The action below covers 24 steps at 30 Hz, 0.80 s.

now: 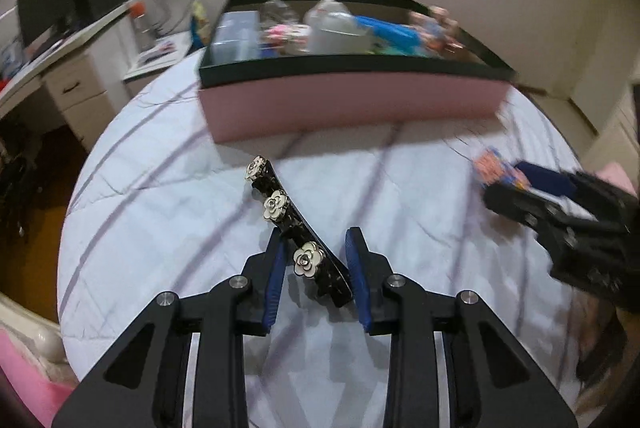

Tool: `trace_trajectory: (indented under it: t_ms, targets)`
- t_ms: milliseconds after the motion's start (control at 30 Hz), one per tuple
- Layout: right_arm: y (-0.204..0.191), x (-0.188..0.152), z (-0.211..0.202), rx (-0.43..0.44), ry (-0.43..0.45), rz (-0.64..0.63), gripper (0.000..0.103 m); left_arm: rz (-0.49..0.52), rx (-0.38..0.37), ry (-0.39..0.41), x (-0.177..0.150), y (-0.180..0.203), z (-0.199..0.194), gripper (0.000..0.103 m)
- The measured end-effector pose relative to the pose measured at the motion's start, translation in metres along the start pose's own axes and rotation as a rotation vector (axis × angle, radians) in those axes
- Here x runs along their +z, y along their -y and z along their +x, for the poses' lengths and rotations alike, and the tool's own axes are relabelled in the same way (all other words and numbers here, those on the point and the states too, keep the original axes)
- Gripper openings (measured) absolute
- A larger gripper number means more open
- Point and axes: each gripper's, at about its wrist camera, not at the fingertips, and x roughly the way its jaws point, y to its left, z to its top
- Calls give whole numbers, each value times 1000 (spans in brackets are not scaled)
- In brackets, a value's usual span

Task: Organize rigid objects
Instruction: 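Lift the block figure with the right tool while the left tool carries the hair clip to the tray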

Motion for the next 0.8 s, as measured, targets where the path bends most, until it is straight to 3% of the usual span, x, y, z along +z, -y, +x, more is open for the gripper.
trace_trajectory:
  t_ms: [100, 200, 400, 633, 733, 767, 800]
  targets:
    - [-2, -7, -5, 10, -8, -6, 58, 34, -66, 9, -12, 3, -9, 32]
    - [0, -13, -12, 15, -1, 12, 58, 1, -57, 21, -22, -2, -15, 37]
    - [-4, -16, -14, -3, 1, 2, 58, -22, -11, 34, -30, 0, -18, 66]
    - [-9, -15, -9, -26, -8, -30, 59, -130, 27, 45, -20, -12, -7, 69]
    - [-9, -15, -7, -27, -9, -37, 59, -137, 88, 40, -18, -12, 0, 69]
    - [-9, -15, -7, -26, -9, -36, 59, -131, 97, 37, -18, -11, 1, 67]
    - [-9, -14, -7, -19, -6, -38, 59, -119, 112, 42, -17, -9, 0, 51]
